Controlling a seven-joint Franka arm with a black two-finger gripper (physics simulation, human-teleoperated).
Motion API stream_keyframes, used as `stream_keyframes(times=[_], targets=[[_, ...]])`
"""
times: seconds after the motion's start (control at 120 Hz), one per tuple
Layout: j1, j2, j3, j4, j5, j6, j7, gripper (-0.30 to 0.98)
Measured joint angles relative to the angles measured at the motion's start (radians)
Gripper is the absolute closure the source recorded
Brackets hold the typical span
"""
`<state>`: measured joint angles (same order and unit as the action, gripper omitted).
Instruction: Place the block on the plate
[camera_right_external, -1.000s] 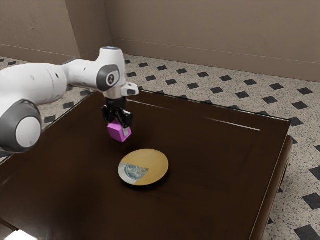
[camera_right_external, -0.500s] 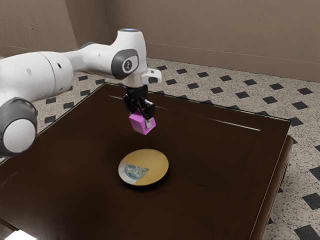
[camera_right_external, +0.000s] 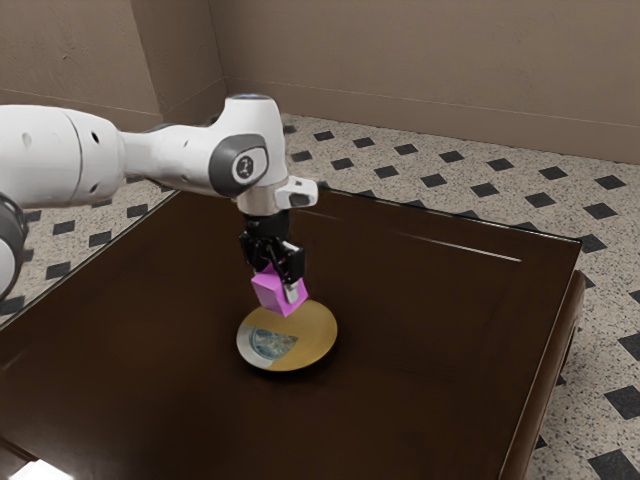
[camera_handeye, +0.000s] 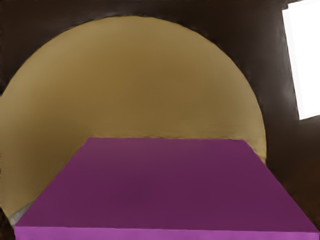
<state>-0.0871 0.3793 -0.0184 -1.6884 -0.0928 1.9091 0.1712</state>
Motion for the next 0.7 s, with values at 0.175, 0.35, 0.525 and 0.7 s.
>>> stream_keyframes(times=[0.175,0.35,0.525,0.7], targets=[[0.000,-0.028,0.007,-0.070,-0.022,0.043,0.001,0.31],[0.000,-0.016,0.007,-0.095,-0.034,0.081,0.001,0.31],[0.000,-0.007,0.007,-0.125,-0.039,0.119,0.002,0.28],[0.000,-0.009,0.008,-0.128,-0.051,0.133,0.008,0.15]])
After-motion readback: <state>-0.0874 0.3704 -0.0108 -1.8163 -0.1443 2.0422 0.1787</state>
